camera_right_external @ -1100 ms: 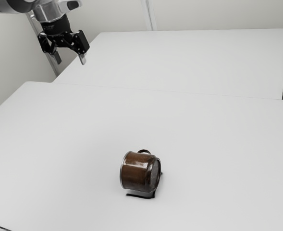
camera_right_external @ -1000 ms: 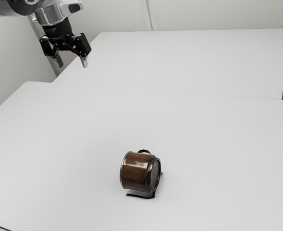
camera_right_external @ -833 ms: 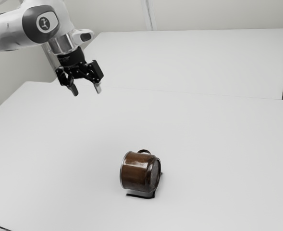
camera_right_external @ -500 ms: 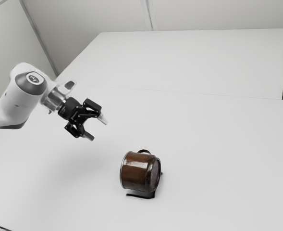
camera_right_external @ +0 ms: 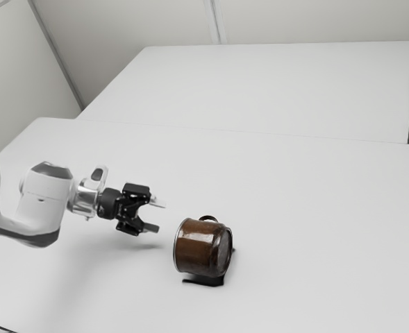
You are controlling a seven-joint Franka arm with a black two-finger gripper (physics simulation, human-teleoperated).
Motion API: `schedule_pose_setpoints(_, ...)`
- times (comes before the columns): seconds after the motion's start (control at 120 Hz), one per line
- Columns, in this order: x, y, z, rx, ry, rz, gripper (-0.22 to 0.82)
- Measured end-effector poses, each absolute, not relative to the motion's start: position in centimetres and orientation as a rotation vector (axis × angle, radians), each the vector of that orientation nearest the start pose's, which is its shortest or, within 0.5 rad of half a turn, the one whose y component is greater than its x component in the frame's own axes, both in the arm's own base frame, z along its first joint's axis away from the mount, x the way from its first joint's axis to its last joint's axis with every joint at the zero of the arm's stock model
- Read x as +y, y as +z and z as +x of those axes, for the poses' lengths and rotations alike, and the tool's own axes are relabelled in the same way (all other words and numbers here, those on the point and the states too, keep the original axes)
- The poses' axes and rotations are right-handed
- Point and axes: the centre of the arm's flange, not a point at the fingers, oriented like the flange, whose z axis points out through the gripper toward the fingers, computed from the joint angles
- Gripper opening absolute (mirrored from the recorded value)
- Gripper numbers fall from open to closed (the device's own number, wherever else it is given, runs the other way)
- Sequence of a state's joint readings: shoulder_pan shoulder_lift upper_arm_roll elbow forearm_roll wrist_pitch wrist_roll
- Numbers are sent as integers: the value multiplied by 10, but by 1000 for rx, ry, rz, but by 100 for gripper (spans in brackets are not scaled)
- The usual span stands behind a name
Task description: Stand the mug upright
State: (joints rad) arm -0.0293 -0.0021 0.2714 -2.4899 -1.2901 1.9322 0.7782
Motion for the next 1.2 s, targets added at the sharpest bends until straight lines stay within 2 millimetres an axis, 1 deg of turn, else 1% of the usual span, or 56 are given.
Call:
schedule_pose_setpoints(0.075, 41, 278, 441, 321, 138, 1979, 60)
schedule_pose_setpoints(0.283, 32, 268, 437, 259, 222, 1941, 60)
schedule_pose_setpoints(0.375, 21, 263, 438, 227, 240, 1929, 60)
schedule_pose_setpoints(0.492, -1, 263, 439, 155, 253, 1923, 60)
schedule_pose_setpoints(0.567, -11, 263, 439, 124, 262, 1919, 60)
schedule_pose_setpoints(0.783, -21, 261, 440, 86, 300, 1906, 60)
schedule_pose_setpoints(1.017, -43, 257, 437, 42, 306, 1891, 60)
schedule_pose_setpoints(1.042, -44, 257, 437, 40, 308, 1892, 58)
schedule_pose_setpoints(1.075, -44, 256, 437, 41, 311, 1894, 54)
schedule_pose_setpoints(1.2, -39, 255, 436, 48, 329, 1901, 22)
